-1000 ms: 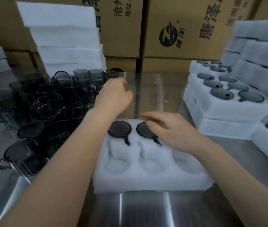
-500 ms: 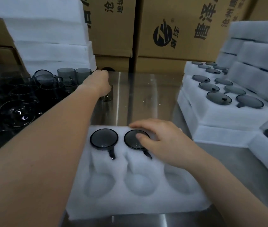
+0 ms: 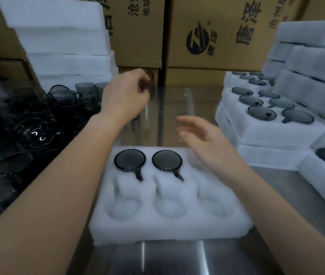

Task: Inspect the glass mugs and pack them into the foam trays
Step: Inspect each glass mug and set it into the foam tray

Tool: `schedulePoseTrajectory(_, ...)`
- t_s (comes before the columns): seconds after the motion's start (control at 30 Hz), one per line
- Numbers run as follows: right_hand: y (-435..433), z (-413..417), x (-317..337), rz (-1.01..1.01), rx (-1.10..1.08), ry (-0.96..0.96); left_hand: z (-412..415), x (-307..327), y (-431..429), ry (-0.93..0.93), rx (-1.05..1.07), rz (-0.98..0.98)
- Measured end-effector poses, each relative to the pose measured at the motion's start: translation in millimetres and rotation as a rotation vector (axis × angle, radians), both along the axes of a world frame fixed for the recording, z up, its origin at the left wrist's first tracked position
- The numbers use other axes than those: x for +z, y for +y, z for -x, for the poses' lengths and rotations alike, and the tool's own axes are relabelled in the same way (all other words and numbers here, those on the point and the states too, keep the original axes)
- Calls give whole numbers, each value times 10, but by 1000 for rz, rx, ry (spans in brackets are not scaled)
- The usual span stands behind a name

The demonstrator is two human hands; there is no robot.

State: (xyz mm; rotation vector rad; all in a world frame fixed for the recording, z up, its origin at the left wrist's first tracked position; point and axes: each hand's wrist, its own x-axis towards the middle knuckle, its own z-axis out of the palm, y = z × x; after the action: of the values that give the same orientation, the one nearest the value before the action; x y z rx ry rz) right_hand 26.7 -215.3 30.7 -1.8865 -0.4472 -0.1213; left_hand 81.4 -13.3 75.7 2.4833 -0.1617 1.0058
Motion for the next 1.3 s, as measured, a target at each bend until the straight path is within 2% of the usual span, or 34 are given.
schedulePoseTrajectory(0.07,-17,-7,32,-198,-24,65,264,29,-126,-52,-87,-38)
schedulePoseTrajectory(0.17,-62,-14,76,-481,63,208,630,11,-260,-96,-236,-115)
schedulePoseTrajectory(0.23,-97,-23,91,-550,207,289,815,-35,-324,-112,-312,-188)
schedulePoseTrajectory(0.33,-84,22,98,-534,421,296,981,-159,-385,-116,-355,-240)
schedulePoseTrajectory(0.43,-52,39,86,-617,407,329,1016,-288,-379,-146,-364,-133)
schedulePoseTrajectory(0.5,-44,31,86,-646,385,373,1025,-331,-365,-96,-426,92)
schedulePoseTrajectory(0.57,-46,29,93,-654,380,406,1028,-340,-344,-3,-463,336)
schedulePoseTrajectory(0.63,-51,35,93,-639,395,412,1009,-349,-325,129,-477,460)
schedulePoseTrajectory(0.73,-43,38,80,-612,396,418,998,-377,-310,217,-519,474)
schedulePoseTrajectory(0.83,-42,27,68,-608,375,414,1021,-371,-323,213,-578,476)
schedulePoseTrajectory(0.9,-40,27,67,-581,368,389,1038,-353,-336,193,-590,402)
schedulePoseTrajectory(1.0,-25,46,63,-542,347,324,1068,-324,-363,174,-582,295)
schedulePoseTrajectory(1.17,27,93,62,-441,276,196,1103,-311,-385,182,-529,250)
schedulePoseTrajectory(1.3,33,97,23,-339,268,92,1087,-327,-378,189,-520,305)
